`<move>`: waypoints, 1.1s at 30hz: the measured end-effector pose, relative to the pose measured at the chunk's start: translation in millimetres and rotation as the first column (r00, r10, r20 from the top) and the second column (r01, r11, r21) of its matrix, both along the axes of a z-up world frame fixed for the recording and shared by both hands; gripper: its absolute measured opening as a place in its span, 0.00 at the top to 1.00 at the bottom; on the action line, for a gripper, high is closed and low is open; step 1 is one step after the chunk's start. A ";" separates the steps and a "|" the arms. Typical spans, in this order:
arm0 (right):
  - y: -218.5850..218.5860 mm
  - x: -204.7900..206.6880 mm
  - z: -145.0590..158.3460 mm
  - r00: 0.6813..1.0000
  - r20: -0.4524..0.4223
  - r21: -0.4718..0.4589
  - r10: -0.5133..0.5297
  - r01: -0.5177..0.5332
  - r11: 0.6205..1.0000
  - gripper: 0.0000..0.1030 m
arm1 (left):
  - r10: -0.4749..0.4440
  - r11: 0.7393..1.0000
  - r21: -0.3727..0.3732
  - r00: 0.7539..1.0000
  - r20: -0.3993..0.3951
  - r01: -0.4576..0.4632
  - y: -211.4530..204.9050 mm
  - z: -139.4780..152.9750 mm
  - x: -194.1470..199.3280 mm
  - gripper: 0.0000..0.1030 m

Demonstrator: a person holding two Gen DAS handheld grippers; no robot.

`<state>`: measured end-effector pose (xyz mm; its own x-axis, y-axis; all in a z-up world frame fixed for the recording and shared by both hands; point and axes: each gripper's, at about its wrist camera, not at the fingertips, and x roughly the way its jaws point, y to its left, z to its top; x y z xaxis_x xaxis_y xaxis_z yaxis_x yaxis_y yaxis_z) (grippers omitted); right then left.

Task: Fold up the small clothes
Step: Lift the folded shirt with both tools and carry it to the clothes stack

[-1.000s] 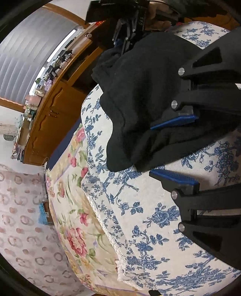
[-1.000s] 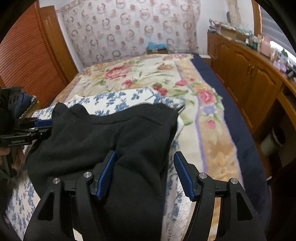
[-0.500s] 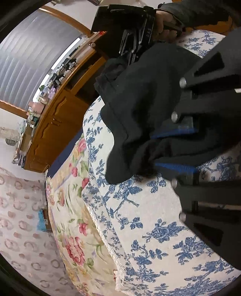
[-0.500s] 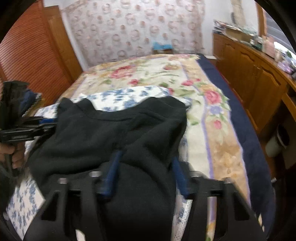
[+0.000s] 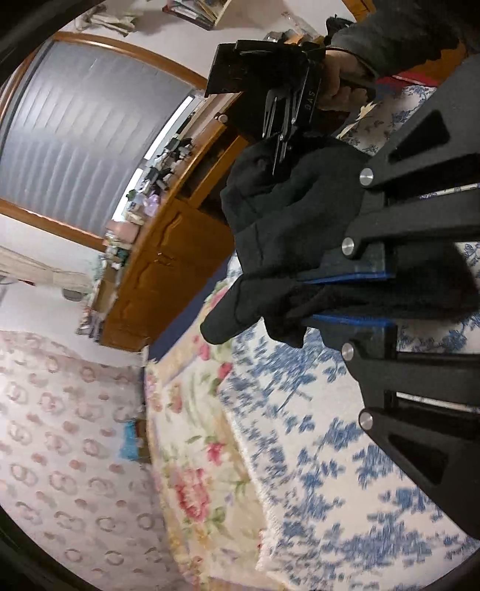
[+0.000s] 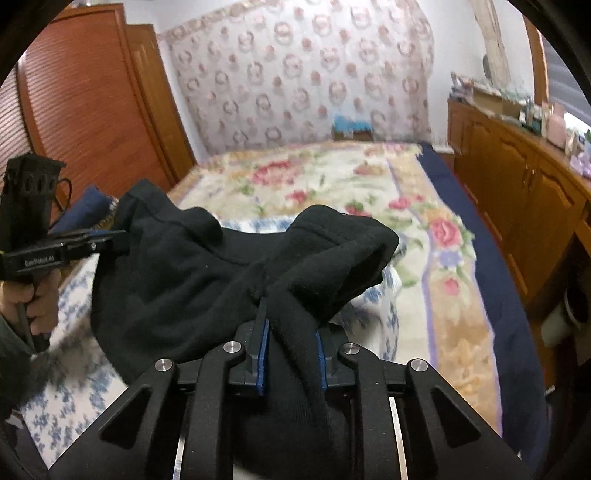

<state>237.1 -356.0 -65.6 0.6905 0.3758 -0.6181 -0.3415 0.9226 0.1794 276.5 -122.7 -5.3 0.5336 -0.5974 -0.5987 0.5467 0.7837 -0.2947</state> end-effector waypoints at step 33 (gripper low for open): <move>281.9 44.5 114.7 0.841 0.231 -0.175 0.490 -0.459 0.871 0.84 | 0.478 0.870 -0.027 0.829 0.291 -0.492 256.2 67.4 -99.0 0.89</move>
<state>281.6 -74.1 49.1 0.5849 0.6402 -0.4981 -0.7624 0.6435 -0.0682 177.5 133.5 62.1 0.8954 -0.1928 -0.4014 0.1461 0.9787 -0.1441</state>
